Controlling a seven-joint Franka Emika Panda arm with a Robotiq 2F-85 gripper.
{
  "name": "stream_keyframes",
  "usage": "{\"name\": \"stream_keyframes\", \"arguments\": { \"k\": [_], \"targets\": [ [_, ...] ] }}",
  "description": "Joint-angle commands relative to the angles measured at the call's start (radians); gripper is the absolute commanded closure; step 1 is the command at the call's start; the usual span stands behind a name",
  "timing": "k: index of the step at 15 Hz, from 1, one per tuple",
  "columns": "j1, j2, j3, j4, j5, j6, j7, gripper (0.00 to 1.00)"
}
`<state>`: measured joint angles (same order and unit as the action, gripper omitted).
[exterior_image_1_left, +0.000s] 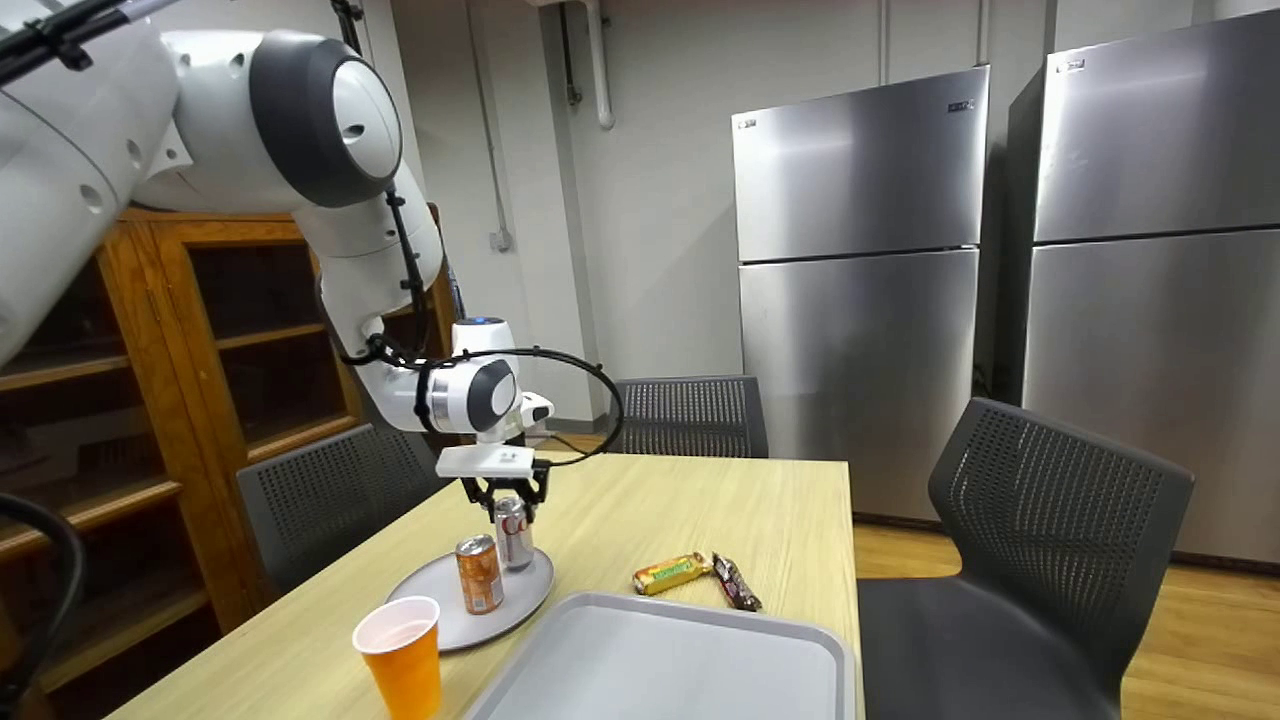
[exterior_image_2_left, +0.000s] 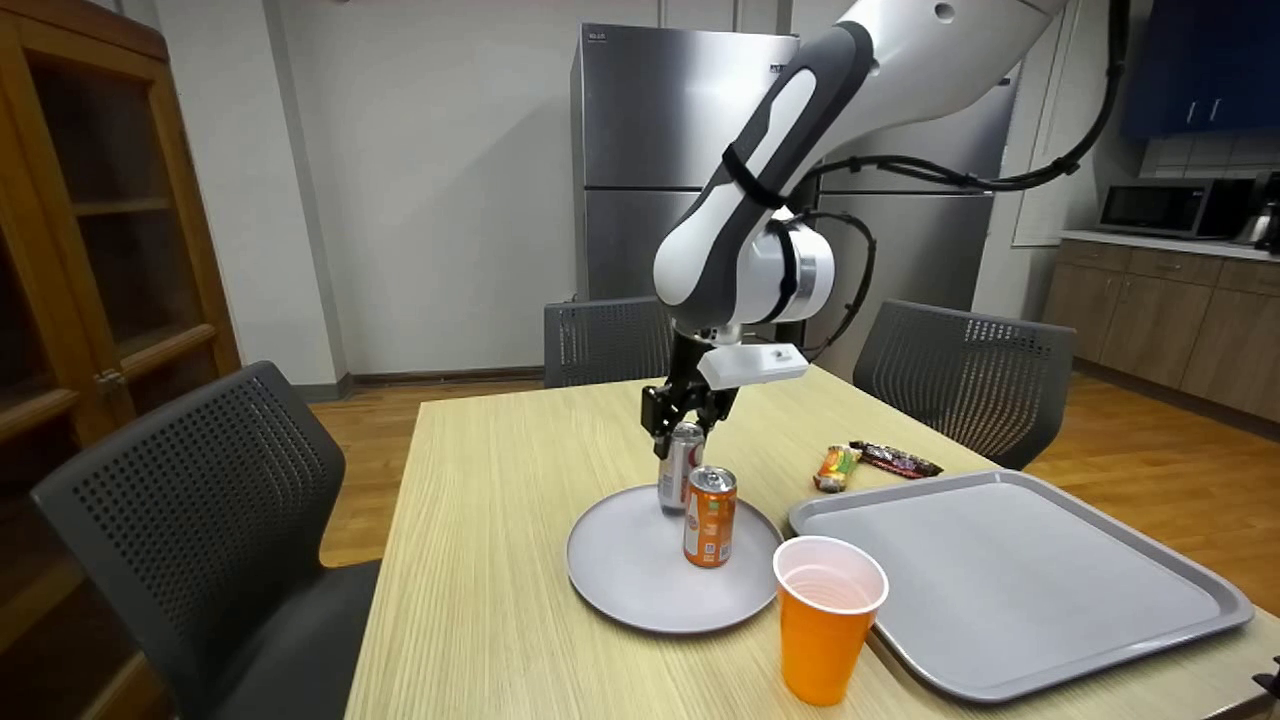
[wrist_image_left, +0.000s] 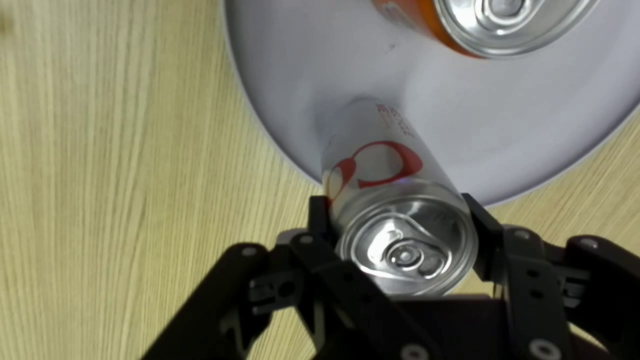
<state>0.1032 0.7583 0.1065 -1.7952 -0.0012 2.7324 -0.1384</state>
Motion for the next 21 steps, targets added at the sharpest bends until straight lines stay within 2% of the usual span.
{"name": "stream_keyframes", "arguments": {
  "k": [1,10,21],
  "targets": [
    [-0.012,-0.060,0.010,-0.034,-0.004,0.000,0.013,0.62],
    [-0.044,-0.115,0.003,-0.083,0.010,0.028,0.024,0.62],
    [-0.102,-0.197,-0.034,-0.209,0.023,0.078,0.047,0.62]
  ]
}}
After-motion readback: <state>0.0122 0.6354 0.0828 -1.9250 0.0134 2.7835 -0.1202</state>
